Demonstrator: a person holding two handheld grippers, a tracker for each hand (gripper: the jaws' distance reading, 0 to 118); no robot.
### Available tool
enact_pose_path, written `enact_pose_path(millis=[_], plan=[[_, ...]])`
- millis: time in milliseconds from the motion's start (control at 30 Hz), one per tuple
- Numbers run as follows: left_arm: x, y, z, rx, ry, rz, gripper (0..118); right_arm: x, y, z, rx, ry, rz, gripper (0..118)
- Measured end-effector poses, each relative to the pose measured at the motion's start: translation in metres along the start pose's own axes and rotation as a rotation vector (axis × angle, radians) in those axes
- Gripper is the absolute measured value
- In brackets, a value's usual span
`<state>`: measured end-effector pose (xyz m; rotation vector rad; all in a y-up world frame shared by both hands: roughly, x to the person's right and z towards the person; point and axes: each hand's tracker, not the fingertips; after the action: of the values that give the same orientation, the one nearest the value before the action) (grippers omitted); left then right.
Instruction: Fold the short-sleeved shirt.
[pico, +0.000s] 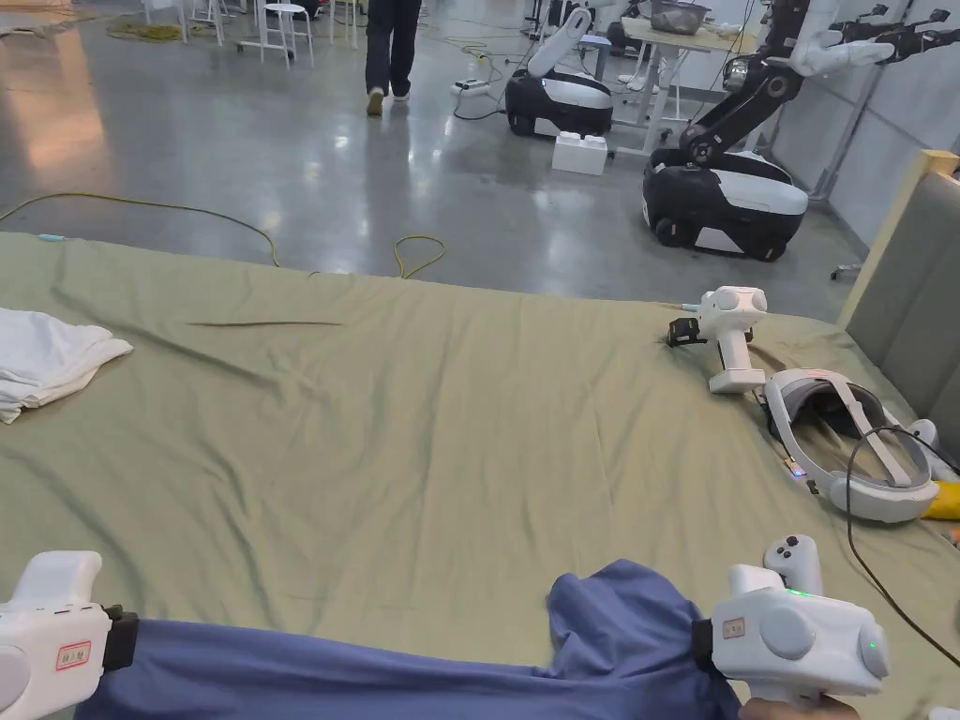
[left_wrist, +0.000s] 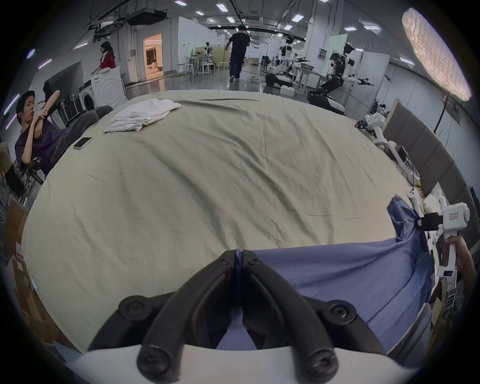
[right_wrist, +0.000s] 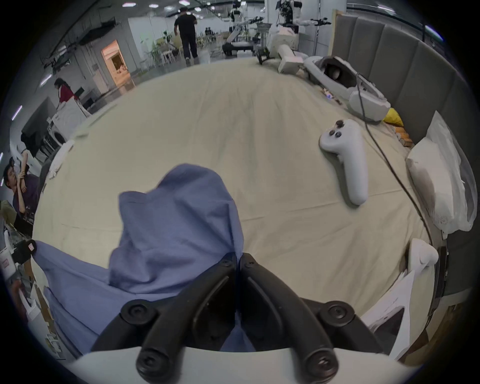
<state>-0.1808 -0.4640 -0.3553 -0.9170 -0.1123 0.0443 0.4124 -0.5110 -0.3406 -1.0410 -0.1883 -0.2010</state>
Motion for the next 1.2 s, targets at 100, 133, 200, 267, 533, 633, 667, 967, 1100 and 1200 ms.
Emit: enact_pose_path(millis=[100,133,200,267,533,633,667,967,1100,1200], plan=[[-0.001,0.000,0.013,0.021,-0.015,0.003,6,-0.007,-0.006,0.031,0.060,0.012,0.052,2],[-0.003,-0.001,0.018,0.027,-0.021,0.007,6,-0.008,-0.009,0.040,0.056,0.007,0.057,2],[-0.004,-0.006,0.031,0.047,-0.038,0.012,6,-0.008,-0.017,0.061,0.080,0.003,0.066,2],[-0.007,-0.011,0.042,0.060,-0.045,0.013,6,-0.008,-0.025,0.080,0.093,0.002,0.082,2],[-0.027,-0.046,0.092,0.130,-0.093,0.020,6,-0.001,-0.068,0.159,0.157,0.004,0.154,2],[-0.032,-0.061,0.104,0.135,-0.108,0.009,6,0.000,-0.087,0.176,0.152,-0.002,0.189,2],[-0.033,-0.065,0.106,0.129,-0.110,0.002,6,0.000,-0.094,0.180,0.145,-0.010,0.201,2],[-0.041,-0.125,0.105,-0.037,-0.110,-0.033,6,0.006,-0.171,0.174,-0.060,-0.104,0.291,2],[-0.038,-0.147,0.096,-0.133,-0.064,-0.076,8,0.006,-0.199,0.151,-0.131,-0.126,0.316,2],[-0.032,-0.157,0.083,-0.186,-0.021,-0.115,10,0.005,-0.210,0.132,-0.143,-0.137,0.300,2]])
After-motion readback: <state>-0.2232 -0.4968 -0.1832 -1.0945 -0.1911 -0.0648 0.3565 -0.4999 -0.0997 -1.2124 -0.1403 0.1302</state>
